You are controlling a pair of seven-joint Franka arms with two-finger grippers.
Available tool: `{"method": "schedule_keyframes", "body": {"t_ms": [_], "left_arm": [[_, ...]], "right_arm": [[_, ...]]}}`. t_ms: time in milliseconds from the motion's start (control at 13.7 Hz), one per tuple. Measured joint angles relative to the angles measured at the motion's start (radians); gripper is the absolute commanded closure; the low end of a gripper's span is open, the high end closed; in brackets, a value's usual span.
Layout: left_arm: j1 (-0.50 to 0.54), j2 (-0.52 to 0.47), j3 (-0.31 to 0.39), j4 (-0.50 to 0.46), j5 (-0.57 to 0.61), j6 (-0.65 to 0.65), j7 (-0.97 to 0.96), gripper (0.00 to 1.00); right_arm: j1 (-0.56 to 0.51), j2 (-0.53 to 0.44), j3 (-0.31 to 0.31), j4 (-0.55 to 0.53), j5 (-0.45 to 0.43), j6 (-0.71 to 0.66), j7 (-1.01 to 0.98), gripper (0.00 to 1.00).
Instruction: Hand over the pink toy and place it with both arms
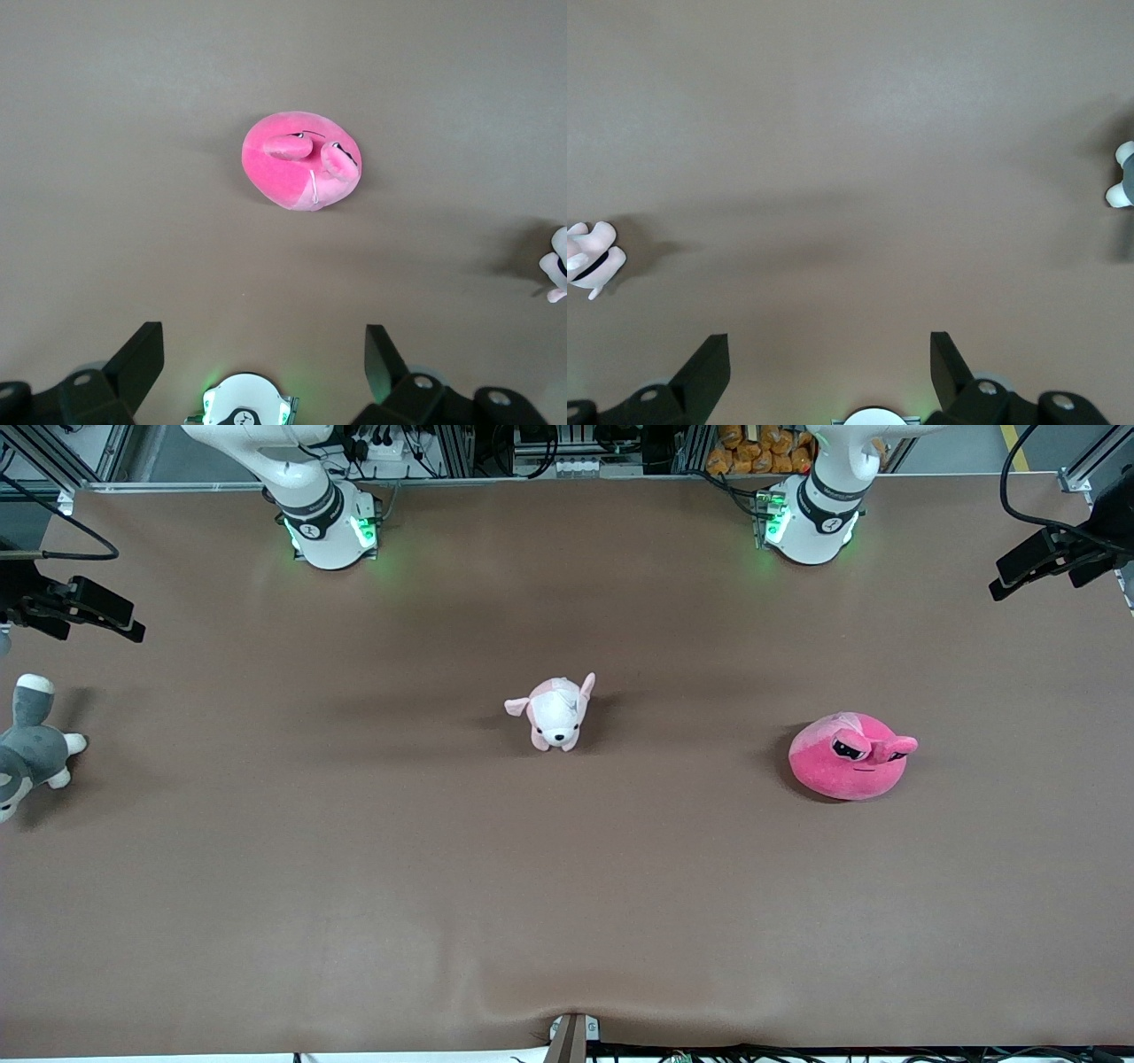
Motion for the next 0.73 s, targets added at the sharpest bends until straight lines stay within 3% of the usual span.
{"method": "schedule_keyframes", "body": {"t_ms": [729], "left_arm": [[0.004, 0.004, 0.002, -0.050, 0.000, 0.001, -0.053, 0.00]], "right_arm": [[0.003, 0.009, 0.001, -0.002, 0.000, -0.001, 0.000, 0.00]]}}
